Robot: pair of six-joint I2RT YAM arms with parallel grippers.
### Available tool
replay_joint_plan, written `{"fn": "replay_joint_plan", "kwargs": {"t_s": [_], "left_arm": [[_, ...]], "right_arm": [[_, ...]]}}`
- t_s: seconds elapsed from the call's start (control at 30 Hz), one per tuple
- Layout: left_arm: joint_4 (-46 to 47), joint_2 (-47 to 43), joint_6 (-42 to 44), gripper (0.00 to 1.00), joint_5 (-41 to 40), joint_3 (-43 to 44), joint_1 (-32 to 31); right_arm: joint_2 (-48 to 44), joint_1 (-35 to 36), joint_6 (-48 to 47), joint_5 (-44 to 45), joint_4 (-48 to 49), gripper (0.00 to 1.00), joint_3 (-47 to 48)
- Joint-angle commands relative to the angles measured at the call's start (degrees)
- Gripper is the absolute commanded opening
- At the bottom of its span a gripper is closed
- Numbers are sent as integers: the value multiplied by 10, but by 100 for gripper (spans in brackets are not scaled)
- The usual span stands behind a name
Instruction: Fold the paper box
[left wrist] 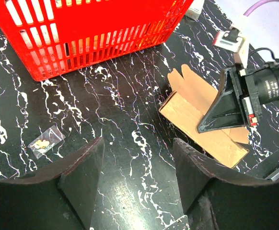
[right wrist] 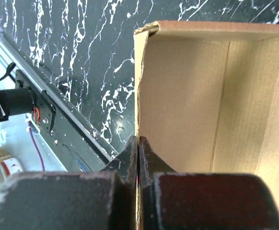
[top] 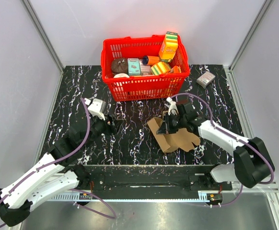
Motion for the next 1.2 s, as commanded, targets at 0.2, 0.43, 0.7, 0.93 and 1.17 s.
{"fn": "replay_joint_plan", "kwargs": {"t_s": [0.2, 0.43, 0.7, 0.93, 1.17], "left_arm": [[20, 7, -3, 64, 3, 9, 3], [21, 5, -3, 64, 3, 4, 3], [24, -1, -11, 64, 3, -8, 3], [30, 4, -15, 63, 7, -13, 2], [30, 2, -14, 64, 7, -16, 3]], "right_arm": [[-44, 97, -123, 222, -110, 0, 73], [1, 171, -126, 439, -135, 0, 83], [44, 223, -128, 522, -143, 0, 76], [75, 281, -140, 569, -139, 0, 84], [87, 323, -155, 577, -113, 5, 87]]}}
